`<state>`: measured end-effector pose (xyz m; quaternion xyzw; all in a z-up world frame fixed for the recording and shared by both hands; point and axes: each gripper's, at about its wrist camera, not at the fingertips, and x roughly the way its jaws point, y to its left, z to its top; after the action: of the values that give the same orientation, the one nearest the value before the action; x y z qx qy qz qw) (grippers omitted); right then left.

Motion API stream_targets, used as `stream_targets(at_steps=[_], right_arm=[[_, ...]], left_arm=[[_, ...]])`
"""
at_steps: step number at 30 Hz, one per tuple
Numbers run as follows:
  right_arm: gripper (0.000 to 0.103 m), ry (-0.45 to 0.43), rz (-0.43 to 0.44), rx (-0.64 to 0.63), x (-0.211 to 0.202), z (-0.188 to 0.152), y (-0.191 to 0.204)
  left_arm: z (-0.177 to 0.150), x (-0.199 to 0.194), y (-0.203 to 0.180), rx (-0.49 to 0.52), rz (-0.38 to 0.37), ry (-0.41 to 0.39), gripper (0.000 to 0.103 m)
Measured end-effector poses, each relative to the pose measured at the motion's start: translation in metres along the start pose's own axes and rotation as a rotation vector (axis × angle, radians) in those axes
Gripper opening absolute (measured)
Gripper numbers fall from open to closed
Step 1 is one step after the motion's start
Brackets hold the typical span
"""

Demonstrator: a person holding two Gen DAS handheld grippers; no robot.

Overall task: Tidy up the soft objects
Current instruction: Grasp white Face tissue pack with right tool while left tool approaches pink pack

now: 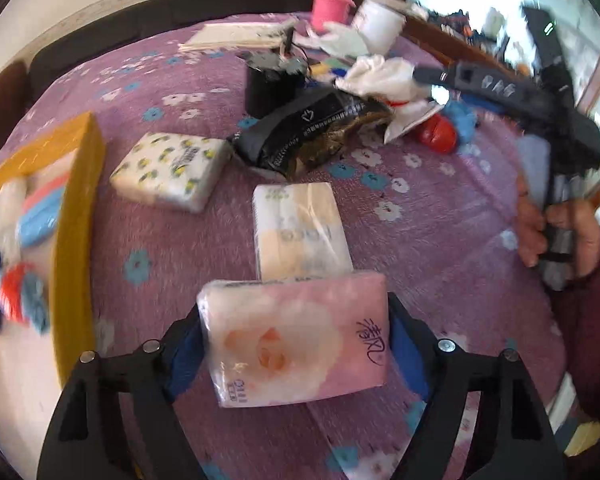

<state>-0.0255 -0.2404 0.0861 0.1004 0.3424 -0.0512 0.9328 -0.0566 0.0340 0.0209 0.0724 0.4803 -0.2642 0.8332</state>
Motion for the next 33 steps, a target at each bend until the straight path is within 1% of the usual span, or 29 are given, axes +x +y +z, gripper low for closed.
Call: stream_targets(at_steps=[3, 5, 7, 9, 11, 12, 13, 16, 18, 20, 23, 24, 27, 30, 32, 33], right_arm=[[0.093, 0.012, -0.003, 0.003, 0.004, -0.002, 0.001], [0.093, 0.006, -0.031, -0.008, 0.006, -0.003, 0.003], [0.093, -0.016, -0.061, -0.019, 0.004, -0.004, 0.004], [0.093, -0.067, -0.114, -0.049, -0.003, -0.004, 0.007], [0.093, -0.087, -0.148, -0.052, -0.013, -0.002, 0.009], [0.093, -0.092, -0.149, -0.043, -0.022, 0.000, 0.010], [0.093, -0.098, -0.129, -0.032, -0.032, 0.000, 0.012], [0.095, -0.086, -0.037, -0.012, -0.061, -0.001, 0.022], [0.097, -0.046, 0.037, -0.014, -0.069, -0.001, 0.031], [0.097, 0.033, 0.131, -0.024, -0.070, -0.005, 0.044], [0.097, 0.131, 0.213, -0.055, -0.059, -0.016, 0.063], [0.097, 0.185, 0.234, -0.084, -0.049, -0.022, 0.074], [0.097, 0.300, 0.253, -0.110, -0.024, -0.039, 0.095], [0.097, 0.410, 0.287, -0.089, 0.006, -0.054, 0.113], [0.098, 0.440, 0.293, -0.080, 0.019, -0.058, 0.122], [0.098, 0.430, 0.261, -0.094, 0.022, -0.057, 0.131]], left_arm=[[-0.012, -0.019, 0.008, -0.062, 0.007, -0.068, 0.080], [-0.017, -0.027, 0.013, -0.097, -0.002, -0.099, 0.080], [-0.022, -0.033, 0.017, -0.122, -0.008, -0.124, 0.080], [-0.024, -0.036, 0.019, -0.124, -0.006, -0.136, 0.080], [-0.028, -0.039, 0.018, -0.117, -0.003, -0.145, 0.080], [-0.029, -0.040, 0.018, -0.115, -0.003, -0.148, 0.080], [-0.031, -0.041, 0.018, -0.114, -0.005, -0.152, 0.080], [-0.034, -0.041, 0.025, -0.139, -0.029, -0.163, 0.080], [-0.035, -0.043, 0.030, -0.160, -0.042, -0.174, 0.080], [-0.039, -0.049, 0.035, -0.178, -0.067, -0.193, 0.080], [-0.046, -0.053, 0.040, -0.195, -0.095, -0.202, 0.081], [-0.048, -0.054, 0.041, -0.196, -0.100, -0.204, 0.081], [-0.052, -0.057, 0.040, -0.190, -0.108, -0.206, 0.082], [-0.052, -0.056, 0.034, -0.156, -0.091, -0.203, 0.083], [-0.052, -0.055, 0.028, -0.118, -0.061, -0.199, 0.083], [-0.053, -0.054, 0.026, -0.103, -0.054, -0.194, 0.083]])
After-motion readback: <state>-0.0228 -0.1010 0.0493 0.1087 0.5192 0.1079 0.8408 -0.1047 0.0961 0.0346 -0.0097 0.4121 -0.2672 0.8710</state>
